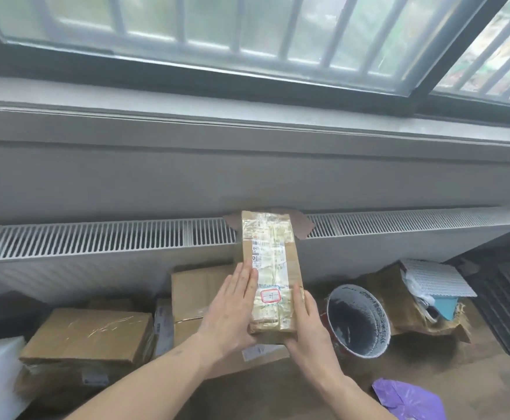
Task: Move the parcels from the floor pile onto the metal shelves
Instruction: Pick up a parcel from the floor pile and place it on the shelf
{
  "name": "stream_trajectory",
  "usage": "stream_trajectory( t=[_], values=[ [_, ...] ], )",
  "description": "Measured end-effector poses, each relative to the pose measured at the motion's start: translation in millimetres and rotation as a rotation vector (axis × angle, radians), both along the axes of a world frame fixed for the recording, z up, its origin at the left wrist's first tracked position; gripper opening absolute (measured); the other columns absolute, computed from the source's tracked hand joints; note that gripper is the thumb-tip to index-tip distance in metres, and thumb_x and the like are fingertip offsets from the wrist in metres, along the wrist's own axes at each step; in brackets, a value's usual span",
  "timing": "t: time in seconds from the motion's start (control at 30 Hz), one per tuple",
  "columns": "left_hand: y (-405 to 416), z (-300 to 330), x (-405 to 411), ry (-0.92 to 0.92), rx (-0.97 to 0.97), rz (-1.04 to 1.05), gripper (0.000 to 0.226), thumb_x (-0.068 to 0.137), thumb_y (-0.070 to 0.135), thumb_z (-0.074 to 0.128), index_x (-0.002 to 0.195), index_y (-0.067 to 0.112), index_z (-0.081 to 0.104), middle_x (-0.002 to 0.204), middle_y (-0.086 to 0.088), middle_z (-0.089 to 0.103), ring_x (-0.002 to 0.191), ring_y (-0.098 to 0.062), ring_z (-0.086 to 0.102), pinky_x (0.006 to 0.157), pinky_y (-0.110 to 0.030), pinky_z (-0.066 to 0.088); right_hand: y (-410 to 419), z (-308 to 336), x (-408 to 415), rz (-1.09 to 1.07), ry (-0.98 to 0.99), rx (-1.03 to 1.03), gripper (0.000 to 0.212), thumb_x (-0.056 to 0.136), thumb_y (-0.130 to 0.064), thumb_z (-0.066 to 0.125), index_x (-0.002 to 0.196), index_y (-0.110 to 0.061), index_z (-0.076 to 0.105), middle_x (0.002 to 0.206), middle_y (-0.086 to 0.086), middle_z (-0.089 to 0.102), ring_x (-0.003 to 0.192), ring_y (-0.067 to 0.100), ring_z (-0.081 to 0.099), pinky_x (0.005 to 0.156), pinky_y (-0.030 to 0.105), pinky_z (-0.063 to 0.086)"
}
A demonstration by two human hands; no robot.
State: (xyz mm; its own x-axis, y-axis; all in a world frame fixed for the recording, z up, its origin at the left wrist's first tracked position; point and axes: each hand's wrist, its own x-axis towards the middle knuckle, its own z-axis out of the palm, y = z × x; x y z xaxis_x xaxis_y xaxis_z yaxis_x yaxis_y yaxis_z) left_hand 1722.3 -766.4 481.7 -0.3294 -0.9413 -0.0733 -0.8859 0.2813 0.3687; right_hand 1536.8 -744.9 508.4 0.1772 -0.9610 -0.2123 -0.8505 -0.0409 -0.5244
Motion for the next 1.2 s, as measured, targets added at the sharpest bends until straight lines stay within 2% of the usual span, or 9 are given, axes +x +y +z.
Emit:
stream_trajectory(
  t=[0.2, 0.3, 0.37, 0.47, 0.67, 0.83, 0.93, 1.1, 1.2],
  values=[
    [27.6, 68.7, 56.8, -0.035, -0.107, 0.029, 0.128, 0.07, 0.085, 0.047, 0.154, 0.017, -0.021, 0.155, -0.008, -0.038, 0.142, -0.024, -0.036, 0.121, -0.044, -0.009, 8.2, 39.9, 39.2, 0.109, -0.078, -0.088, 0.106, 0.081, -0.038, 0.075, 0.155, -0.037, 0.0, 0.153, -0.029, 0.006, 0.133, 0.007, 0.04, 0.102, 0.024, 0.044],
    [54.7, 100.1, 77.9, 0.024, -0.099, 0.13, 0.129, 0.074, 0.078, 0.058, 0.153, 0.016, -0.023, 0.154, -0.004, -0.04, 0.147, -0.02, -0.027, 0.124, -0.037, 0.007, 17.8, 66.5, 64.4, 0.209, -0.145, -0.093, 0.102, 0.083, -0.017, 0.07, 0.155, -0.036, 0.0, 0.151, -0.025, 0.009, 0.128, 0.006, 0.043, 0.09, 0.002, 0.035],
    [80.2, 120.3, 89.1, 0.057, -0.087, 0.234, 0.133, 0.072, 0.076, 0.062, 0.151, 0.016, -0.026, 0.153, 0.002, -0.043, 0.147, -0.016, -0.027, 0.122, -0.036, 0.018, 28.6, 86.2, 82.1, 0.295, -0.171, -0.072, 0.099, 0.082, -0.007, 0.059, 0.155, -0.031, -0.002, 0.151, -0.023, 0.007, 0.128, 0.011, 0.043, 0.091, 0.007, 0.037],
    [129.3, 151.7, 106.2, 0.052, -0.04, 0.373, 0.136, 0.072, 0.07, 0.066, 0.15, 0.01, -0.027, 0.151, -0.002, -0.045, 0.146, -0.017, -0.027, 0.122, -0.036, 0.019, 51.1, 110.0, 107.9, 0.488, -0.18, -0.081, 0.1, 0.076, -0.016, 0.053, 0.155, -0.026, -0.008, 0.147, -0.015, 0.009, 0.126, 0.015, 0.045, 0.091, 0.015, 0.039],
    [237.3, 200.7, 132.1, -0.065, 0.021, 0.689, 0.132, 0.074, 0.037, 0.084, 0.152, 0.002, -0.016, 0.156, -0.008, -0.036, 0.151, -0.023, 0.006, 0.115, -0.028, 0.028, 113.3, 143.3, 160.0, 0.849, -0.293, -0.187, 0.105, 0.077, -0.011, 0.061, 0.154, -0.024, -0.008, 0.135, -0.017, 0.007, 0.122, 0.006, 0.033, 0.094, -0.001, 0.021],
    [318.4, 227.6, 142.5, -0.159, -0.015, 0.883, 0.134, 0.074, 0.039, 0.083, 0.151, 0.004, -0.022, 0.153, -0.006, -0.042, 0.151, -0.024, 0.005, 0.113, -0.033, 0.035, 173.1, 160.4, 195.9, 0.955, -0.323, -0.275, 0.103, 0.091, -0.027, 0.063, 0.154, -0.018, -0.017, 0.161, 0.005, -0.021, 0.143, 0.031, 0.028, 0.099, 0.031, 0.045],
    [365.3, 241.9, 146.0, -0.17, -0.048, 1.009, 0.132, 0.076, 0.037, 0.081, 0.151, 0.006, -0.022, 0.151, -0.001, -0.045, 0.151, -0.025, 0.01, 0.11, -0.036, 0.039, 204.7, 167.5, 217.0, 1.128, -0.319, -0.363, 0.105, 0.092, -0.03, 0.062, 0.152, -0.013, -0.022, 0.156, 0.006, -0.037, 0.148, 0.029, 0.02, 0.095, 0.029, 0.048],
    [445.8, 257.8, 150.8, -0.162, -0.111, 1.203, 0.13, 0.078, 0.037, 0.079, 0.151, 0.012, -0.026, 0.15, 0.006, -0.046, 0.147, -0.022, 0.022, 0.102, -0.033, 0.047, 267.6, 183.1, 257.5, 1.281, -0.303, -0.454, 0.098, 0.092, -0.019, 0.06, 0.154, -0.012, -0.017, 0.157, 0.004, -0.034, 0.146, 0.026, 0.025, 0.091, 0.029, 0.051],
    [491.9, 260.3, 152.6, -0.131, -0.106, 1.309, 0.132, 0.078, 0.037, 0.078, 0.148, 0.015, -0.031, 0.149, 0.008, -0.048, 0.147, -0.023, 0.023, 0.1, -0.032, 0.049, 306.5, 186.6, 274.9, 1.378, -0.307, -0.488, 0.091, 0.096, -0.019, 0.053, 0.154, -0.011, -0.017, 0.158, 0.004, -0.032, 0.15, 0.021, 0.013, 0.102, 0.022, 0.042]
  ],
)
